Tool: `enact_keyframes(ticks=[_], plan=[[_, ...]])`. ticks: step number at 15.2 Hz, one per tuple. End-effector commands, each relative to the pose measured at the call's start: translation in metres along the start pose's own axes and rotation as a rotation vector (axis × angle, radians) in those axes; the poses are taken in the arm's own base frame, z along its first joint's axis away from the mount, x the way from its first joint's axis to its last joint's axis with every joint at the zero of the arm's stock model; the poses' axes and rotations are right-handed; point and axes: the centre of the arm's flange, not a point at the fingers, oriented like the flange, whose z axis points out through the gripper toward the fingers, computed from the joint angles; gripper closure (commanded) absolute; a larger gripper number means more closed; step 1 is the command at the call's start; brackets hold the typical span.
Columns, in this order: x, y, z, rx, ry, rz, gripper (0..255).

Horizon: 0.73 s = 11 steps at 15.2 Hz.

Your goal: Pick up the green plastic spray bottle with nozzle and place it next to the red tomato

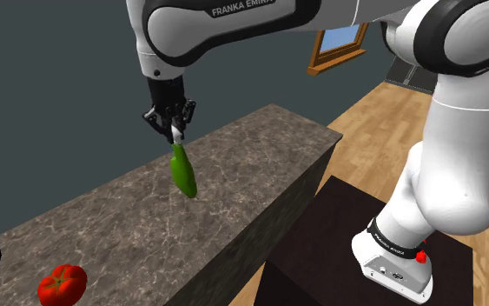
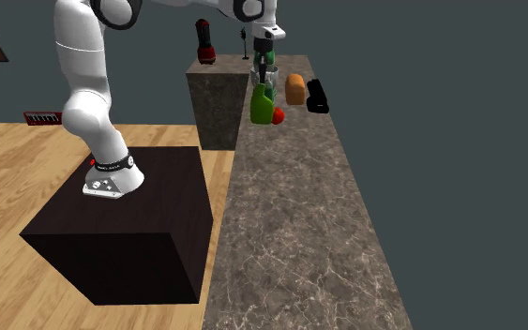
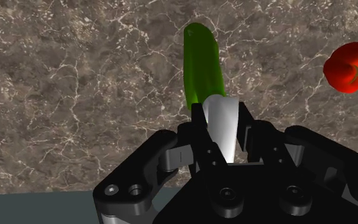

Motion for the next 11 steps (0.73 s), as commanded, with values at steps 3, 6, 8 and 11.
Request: enact_keyframes(ticks=[3,6,8,11], plan=[[0.0,-0.051,0.015,0.0,0.0,0.001,255],[0.0,-0.089,0.025,0.0,0.0,0.001,255],[0.0,-0.114,0.032,0.0,0.0,0.001,255],[0.001,-0.153,0.043,0.0,0.0,0.001,255]])
